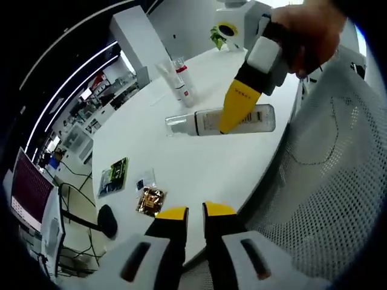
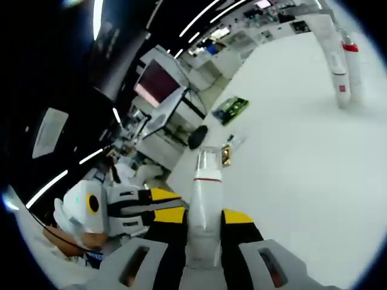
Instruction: Arrange the skincare products in the storage area until every visible bottle or jar stands upright without overlapping.
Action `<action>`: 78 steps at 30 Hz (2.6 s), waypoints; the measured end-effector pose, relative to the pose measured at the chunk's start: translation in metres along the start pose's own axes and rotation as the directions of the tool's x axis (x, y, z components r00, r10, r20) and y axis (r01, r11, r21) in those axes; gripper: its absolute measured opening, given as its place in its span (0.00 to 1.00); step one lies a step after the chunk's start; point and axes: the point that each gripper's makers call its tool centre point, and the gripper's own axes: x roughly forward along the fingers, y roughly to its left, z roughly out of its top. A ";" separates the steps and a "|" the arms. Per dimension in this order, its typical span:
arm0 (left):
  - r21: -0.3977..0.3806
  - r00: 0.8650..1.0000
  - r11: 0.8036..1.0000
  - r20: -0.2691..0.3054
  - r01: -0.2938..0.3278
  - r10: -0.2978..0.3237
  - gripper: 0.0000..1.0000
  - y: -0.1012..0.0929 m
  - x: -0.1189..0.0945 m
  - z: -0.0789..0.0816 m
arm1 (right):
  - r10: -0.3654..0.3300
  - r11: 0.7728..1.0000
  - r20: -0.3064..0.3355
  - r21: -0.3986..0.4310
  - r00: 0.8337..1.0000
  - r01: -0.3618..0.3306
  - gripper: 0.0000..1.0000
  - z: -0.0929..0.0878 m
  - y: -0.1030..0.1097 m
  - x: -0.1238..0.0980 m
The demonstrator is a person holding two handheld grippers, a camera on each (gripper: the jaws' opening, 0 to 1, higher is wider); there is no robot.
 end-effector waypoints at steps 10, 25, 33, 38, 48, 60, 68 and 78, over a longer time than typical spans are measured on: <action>0.015 1.000 1.000 0.024 -0.005 0.005 0.05 0.000 0.000 0.005 | 0.019 1.000 0.013 0.012 1.000 -0.019 0.19 -0.011 0.006 -0.002; 0.034 0.998 0.999 0.058 0.031 -0.033 0.05 -0.009 -0.001 0.012 | 0.004 1.000 0.101 -0.022 0.995 -0.002 0.19 -0.006 0.004 -0.004; 0.054 0.996 0.996 0.053 0.073 -0.076 0.06 -0.017 -0.002 0.012 | -0.029 0.996 0.135 -0.076 0.990 0.040 0.19 0.001 0.003 -0.009; 0.007 0.992 0.996 0.094 0.085 -0.085 0.05 -0.014 -0.005 0.020 | -0.023 0.996 0.158 -0.083 0.987 0.036 0.19 0.005 0.005 -0.010; -0.194 0.961 0.961 0.231 0.199 -0.152 0.15 -0.011 -0.015 0.042 | 0.030 0.999 0.270 0.013 0.962 -0.035 0.20 0.030 0.008 -0.016; -0.368 0.837 0.849 0.528 0.379 -0.144 0.26 0.003 -0.051 0.088 | 0.183 0.977 0.378 0.034 0.908 -0.212 0.20 0.050 0.034 -0.024; -0.466 0.733 0.654 0.648 0.596 -0.206 0.35 0.007 -0.068 0.105 | 0.395 0.896 0.511 -0.030 0.763 -0.444 0.20 0.083 0.080 -0.046; -0.432 0.650 0.578 0.721 0.692 -0.240 0.28 0.007 -0.087 0.112 | 0.513 0.856 0.376 -0.148 0.772 -0.496 0.20 0.061 0.121 -0.024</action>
